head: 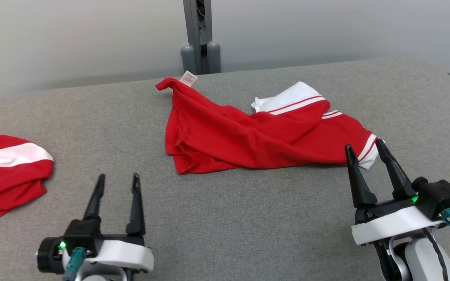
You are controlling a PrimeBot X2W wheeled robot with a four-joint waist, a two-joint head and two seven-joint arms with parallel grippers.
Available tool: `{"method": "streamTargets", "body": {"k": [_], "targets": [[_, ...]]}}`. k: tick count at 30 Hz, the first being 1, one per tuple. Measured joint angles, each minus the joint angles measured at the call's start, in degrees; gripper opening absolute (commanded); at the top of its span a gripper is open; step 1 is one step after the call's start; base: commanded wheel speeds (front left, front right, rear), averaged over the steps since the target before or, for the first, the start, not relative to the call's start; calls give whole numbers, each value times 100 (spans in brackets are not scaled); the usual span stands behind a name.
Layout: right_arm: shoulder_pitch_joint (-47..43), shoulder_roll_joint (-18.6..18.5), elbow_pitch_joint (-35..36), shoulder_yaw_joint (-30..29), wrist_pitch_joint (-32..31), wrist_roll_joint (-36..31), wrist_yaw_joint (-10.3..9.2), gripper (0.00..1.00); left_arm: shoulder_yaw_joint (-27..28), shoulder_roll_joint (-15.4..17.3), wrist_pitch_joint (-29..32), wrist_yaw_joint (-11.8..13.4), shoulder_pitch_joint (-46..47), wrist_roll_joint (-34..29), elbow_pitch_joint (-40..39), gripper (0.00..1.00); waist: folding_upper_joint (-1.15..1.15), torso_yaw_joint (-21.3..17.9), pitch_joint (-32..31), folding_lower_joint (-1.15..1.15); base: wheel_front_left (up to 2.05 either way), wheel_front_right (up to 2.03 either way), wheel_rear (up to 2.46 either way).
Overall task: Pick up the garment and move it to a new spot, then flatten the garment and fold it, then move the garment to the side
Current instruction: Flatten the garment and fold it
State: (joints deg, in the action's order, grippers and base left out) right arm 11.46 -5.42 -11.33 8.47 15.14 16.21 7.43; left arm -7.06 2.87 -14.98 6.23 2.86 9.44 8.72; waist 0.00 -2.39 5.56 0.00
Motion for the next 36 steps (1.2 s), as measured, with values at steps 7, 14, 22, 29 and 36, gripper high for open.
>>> {"method": "streamTargets", "body": {"k": [7,14,22,29,36], "targets": [[97,23,31,85,0,1,0,100,-464,-12,0,-352,461,-35,933,100,0,-88,291,0,0,0,0],[266,46,89,94,0,47,0,100,-781,3,143,-564,1392,-193,1918,100,0,-267,730,0,0,0,0],[388,109,89,83,0,73,0,100,-981,0,243,-666,2114,-240,2722,100,0,-563,1025,0,0,0,0],[446,145,99,47,0,74,0,100,-1012,-4,234,-583,2424,-149,3254,100,0,-715,1130,0,0,0,0],[444,164,60,-40,0,45,0,100,-1059,-8,107,-614,2571,64,3472,0,0,-691,1114,0,0,0,0]]}}
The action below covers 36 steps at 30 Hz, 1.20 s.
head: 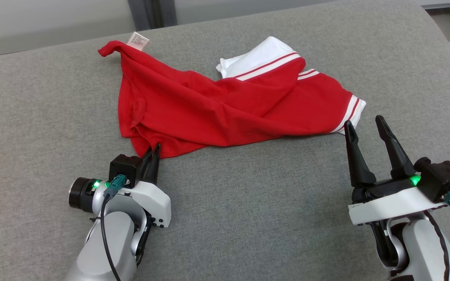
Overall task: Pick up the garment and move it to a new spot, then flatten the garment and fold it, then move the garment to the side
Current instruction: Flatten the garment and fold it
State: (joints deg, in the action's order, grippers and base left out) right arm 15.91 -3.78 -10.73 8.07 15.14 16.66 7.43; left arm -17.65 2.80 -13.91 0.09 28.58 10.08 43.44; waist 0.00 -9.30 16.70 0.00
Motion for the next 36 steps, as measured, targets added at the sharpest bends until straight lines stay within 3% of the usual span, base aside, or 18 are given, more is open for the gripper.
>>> {"method": "streamTargets", "body": {"k": [7,16,22,28,36], "targets": [[-80,-9,-143,-168,-1,-58,0,100,10,1,-96,54,-192,97,-419,0,0,190,-231,0,0,0,0],[-247,-9,-291,-290,0,-70,0,100,247,29,-104,198,-1121,-145,-2687,0,0,725,-724,0,0,0,0],[-353,13,-342,-238,0,-91,0,100,276,119,-108,115,-1657,-279,-3357,0,0,1072,-962,0,0,0,0],[-354,35,-383,-212,0,-102,0,100,234,241,-107,96,-2069,-407,-3294,0,0,1266,-1058,0,0,0,0],[-355,43,-494,-227,0,-102,0,100,73,352,-20,14,-2300,-449,-2494,0,0,1269,-1069,0,0,0,0]]}}
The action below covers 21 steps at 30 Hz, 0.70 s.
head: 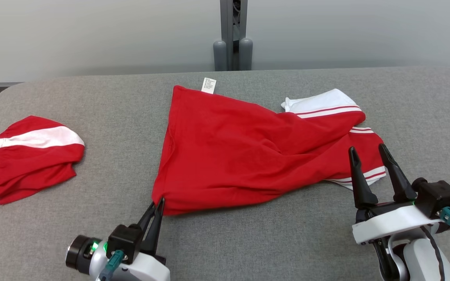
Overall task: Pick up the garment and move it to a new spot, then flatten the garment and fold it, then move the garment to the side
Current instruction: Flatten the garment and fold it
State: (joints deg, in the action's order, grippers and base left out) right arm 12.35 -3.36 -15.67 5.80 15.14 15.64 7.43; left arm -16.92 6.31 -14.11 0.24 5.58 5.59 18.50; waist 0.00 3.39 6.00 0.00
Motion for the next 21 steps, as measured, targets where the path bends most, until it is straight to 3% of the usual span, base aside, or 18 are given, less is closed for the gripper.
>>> {"method": "streamTargets", "body": {"k": [1,2,3,4,12,21], "targets": [[0,2,-8,0,0,0,0,100,-15,1,20,-8,-22,7,84,0,0,-5,-9,0,0,0,0],[0,4,-18,3,0,0,0,100,-20,-1,80,-16,-52,23,159,31,0,-10,-20,0,0,0,0],[-1,5,-29,2,0,0,0,100,-16,-14,154,-18,-70,92,222,48,0,-14,-32,0,0,0,0],[-1,8,-36,1,0,0,0,100,-19,-15,197,-16,-74,107,267,100,0,-19,-43,0,0,0,0],[-9,13,-99,-35,0,-12,0,100,350,-21,47,415,-56,229,143,100,0,-73,-120,0,0,0,0],[2,-24,-3,-96,0,-175,0,100,794,-130,-80,812,189,237,-751,100,0,-228,-124,0,0,0,0]]}}
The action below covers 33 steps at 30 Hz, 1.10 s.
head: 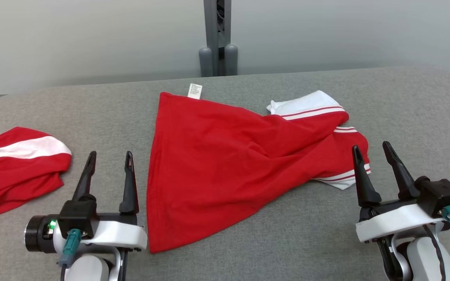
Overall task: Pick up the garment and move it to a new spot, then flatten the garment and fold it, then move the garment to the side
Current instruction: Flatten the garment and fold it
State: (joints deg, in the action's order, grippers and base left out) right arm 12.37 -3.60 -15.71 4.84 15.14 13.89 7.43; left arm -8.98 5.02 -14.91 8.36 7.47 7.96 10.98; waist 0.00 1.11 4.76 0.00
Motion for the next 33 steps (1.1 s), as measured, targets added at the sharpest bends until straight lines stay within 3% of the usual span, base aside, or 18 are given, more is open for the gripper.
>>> {"method": "streamTargets", "body": {"k": [6,17,22,33], "targets": [[42,-58,140,-5,0,-71,0,100,198,-86,-7,75,-112,-163,-468,100,0,-211,105,0,0,0,0],[13,-65,11,-99,0,-30,0,100,204,-211,-7,34,-360,-199,-510,100,0,-403,301,0,0,0,0],[-1,-35,-615,-419,-1,325,1,100,189,-219,-7,1,-242,-240,-508,100,0,-339,429,0,0,0,0],[426,30,-1714,-314,-302,1148,1,100,20,-220,-7,-13,-146,-238,-407,100,0,-51,731,0,0,0,0]]}}
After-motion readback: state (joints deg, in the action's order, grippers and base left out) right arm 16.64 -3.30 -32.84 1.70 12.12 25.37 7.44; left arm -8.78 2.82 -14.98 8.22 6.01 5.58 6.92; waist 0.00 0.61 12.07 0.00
